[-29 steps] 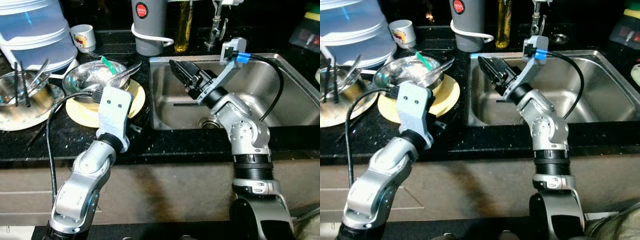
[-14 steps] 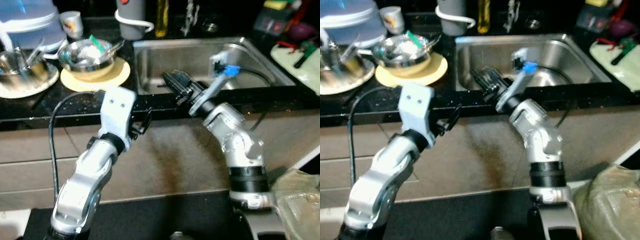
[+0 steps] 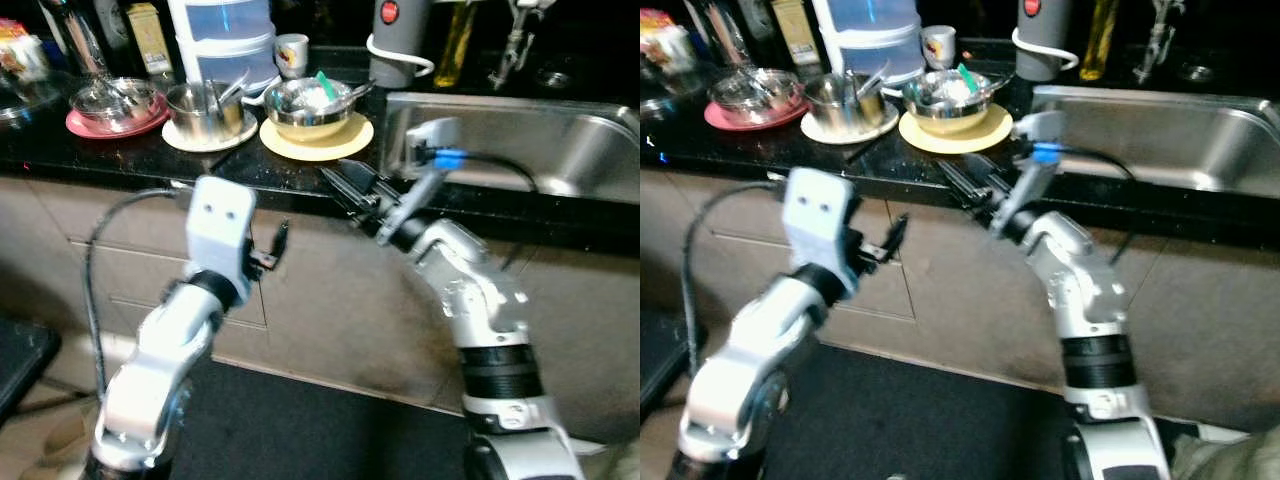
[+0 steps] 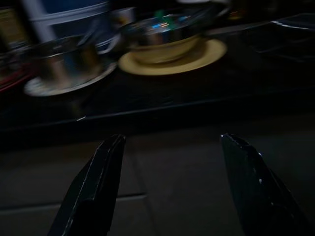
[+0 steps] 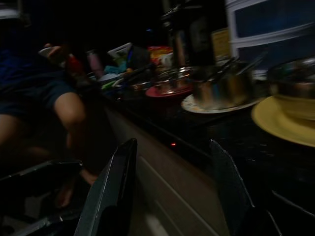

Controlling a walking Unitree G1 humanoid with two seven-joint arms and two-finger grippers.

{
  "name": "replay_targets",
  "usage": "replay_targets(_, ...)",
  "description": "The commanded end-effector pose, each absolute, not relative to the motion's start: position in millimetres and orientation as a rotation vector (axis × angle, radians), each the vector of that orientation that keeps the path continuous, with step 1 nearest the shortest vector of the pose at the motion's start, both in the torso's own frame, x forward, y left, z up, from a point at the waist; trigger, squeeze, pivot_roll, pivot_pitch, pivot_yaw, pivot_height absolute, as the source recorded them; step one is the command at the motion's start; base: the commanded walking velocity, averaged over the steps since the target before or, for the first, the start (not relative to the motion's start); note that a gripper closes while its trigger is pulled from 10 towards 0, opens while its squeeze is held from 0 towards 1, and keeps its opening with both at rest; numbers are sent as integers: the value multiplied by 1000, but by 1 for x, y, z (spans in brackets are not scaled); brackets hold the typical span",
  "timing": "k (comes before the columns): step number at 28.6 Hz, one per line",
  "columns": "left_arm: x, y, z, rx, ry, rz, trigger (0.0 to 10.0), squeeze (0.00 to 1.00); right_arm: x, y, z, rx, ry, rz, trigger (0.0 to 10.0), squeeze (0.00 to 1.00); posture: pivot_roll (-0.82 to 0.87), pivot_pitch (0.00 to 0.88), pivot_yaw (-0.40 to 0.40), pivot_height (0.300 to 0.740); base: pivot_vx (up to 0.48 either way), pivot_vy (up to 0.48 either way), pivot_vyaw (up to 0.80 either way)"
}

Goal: Kitchen organization

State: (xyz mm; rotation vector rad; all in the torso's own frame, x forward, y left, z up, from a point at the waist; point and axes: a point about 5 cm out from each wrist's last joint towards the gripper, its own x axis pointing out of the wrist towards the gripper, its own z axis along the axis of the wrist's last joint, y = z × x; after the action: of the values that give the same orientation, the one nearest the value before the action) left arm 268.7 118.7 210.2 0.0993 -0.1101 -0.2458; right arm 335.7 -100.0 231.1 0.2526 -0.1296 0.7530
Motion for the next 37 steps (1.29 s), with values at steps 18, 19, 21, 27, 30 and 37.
replay_targets(18,282,159,200,263,-147,90,10000,0,340,-112,215,185,-85,640,10000,0,10,31,-1,740,0,0,578)
replay_targets(19,282,159,199,266,-150,82,10000,0,341,-114,215,184,-82,618,10000,0,9,30,-2,740,0,0,0)
replay_targets(21,282,157,193,202,-87,17,10000,0,343,-117,214,185,-77,594,10000,0,9,30,-2,740,0,0,0)
replay_targets(27,280,164,190,97,-80,11,10000,0,348,-126,212,181,-72,536,10000,0,8,29,-1,740,0,0,0)
replay_targets(30,281,166,191,73,-94,23,10000,0,348,-127,212,180,-73,527,10000,0,9,27,0,740,182,0,0)
replay_targets(37,281,164,189,62,-81,-1,10000,0,351,-133,205,178,-54,492,10000,0,9,22,-1,740,0,0,0)
